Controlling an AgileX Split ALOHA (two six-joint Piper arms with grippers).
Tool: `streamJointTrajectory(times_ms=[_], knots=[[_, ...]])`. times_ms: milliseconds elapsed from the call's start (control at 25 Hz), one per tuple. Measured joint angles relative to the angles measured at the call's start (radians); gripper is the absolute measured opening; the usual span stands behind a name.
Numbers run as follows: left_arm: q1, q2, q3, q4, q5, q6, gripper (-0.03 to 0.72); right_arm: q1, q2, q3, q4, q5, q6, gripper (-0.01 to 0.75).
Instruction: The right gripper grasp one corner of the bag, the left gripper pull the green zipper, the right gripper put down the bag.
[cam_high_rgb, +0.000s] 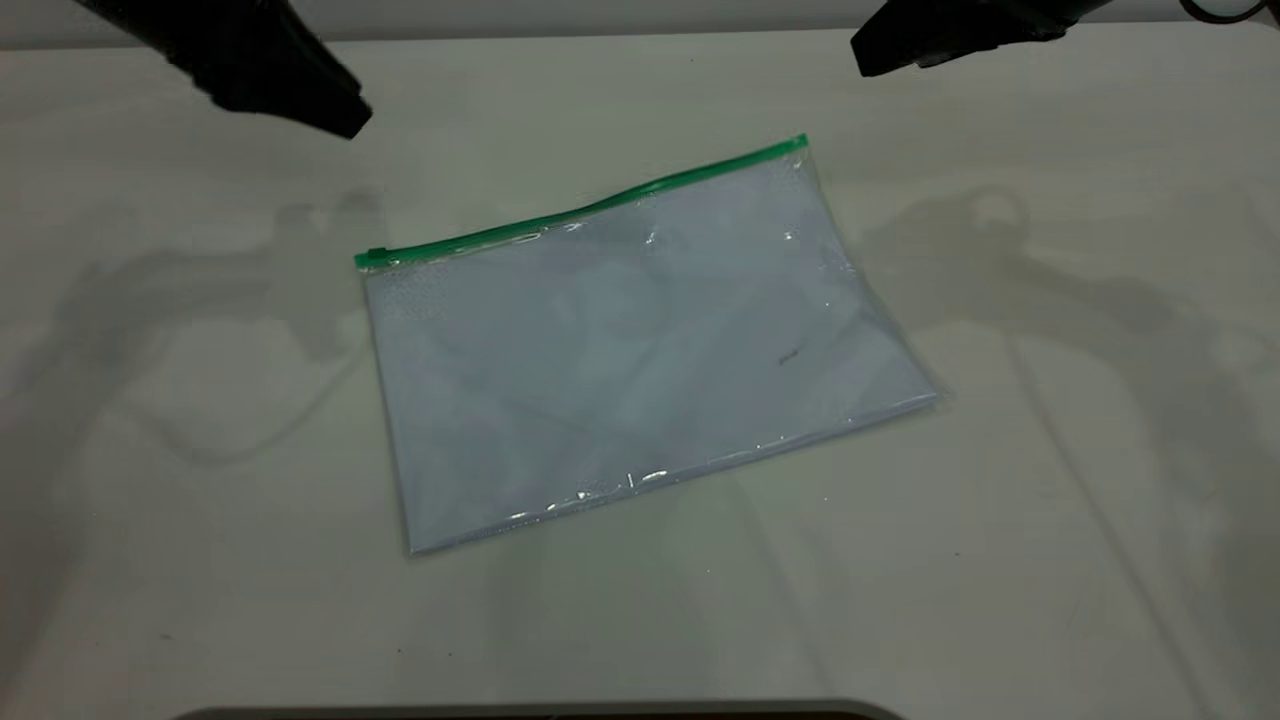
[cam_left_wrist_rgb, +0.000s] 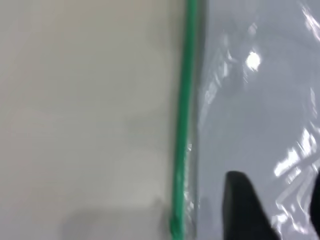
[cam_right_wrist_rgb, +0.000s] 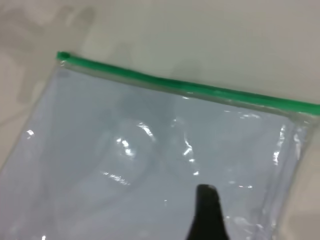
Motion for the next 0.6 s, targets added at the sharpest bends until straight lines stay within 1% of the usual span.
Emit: streamJointTrajectory(times_ms=[80,160,240,360,440,600], knots=[[0.0,-0.014,0.0,-0.007,-0.027,-0.052,0.502,0.0,-0.005,0.0,-0.009,-0.026,0.03,0.663],[0.0,-0.05,0.0,0.001,-0.061,-0.153,0.565,-0.005,-0.025,-0.007,-0.052,-0.043,0.085,0.666],[0.001,-0.119,0.0,0.034,-0.088,-0.262,0.594,-0.007,-0.068,-0.021,-0.129,-0.047,0.16,0.656],[0.001,-0.255,0.0,0.127,-0.097,-0.45,0.602,-0.02,-0.173,-0.054,-0.286,-0.036,0.318,0.628],[0.001,-0.354,0.0,0.213,-0.086,-0.598,0.6,-0.032,-0.256,-0.084,-0.406,-0.016,0.456,0.611],[0.001,-0.56,0.001,0.393,-0.041,-0.872,0.589,-0.05,-0.446,-0.146,-0.662,0.067,0.741,0.596]])
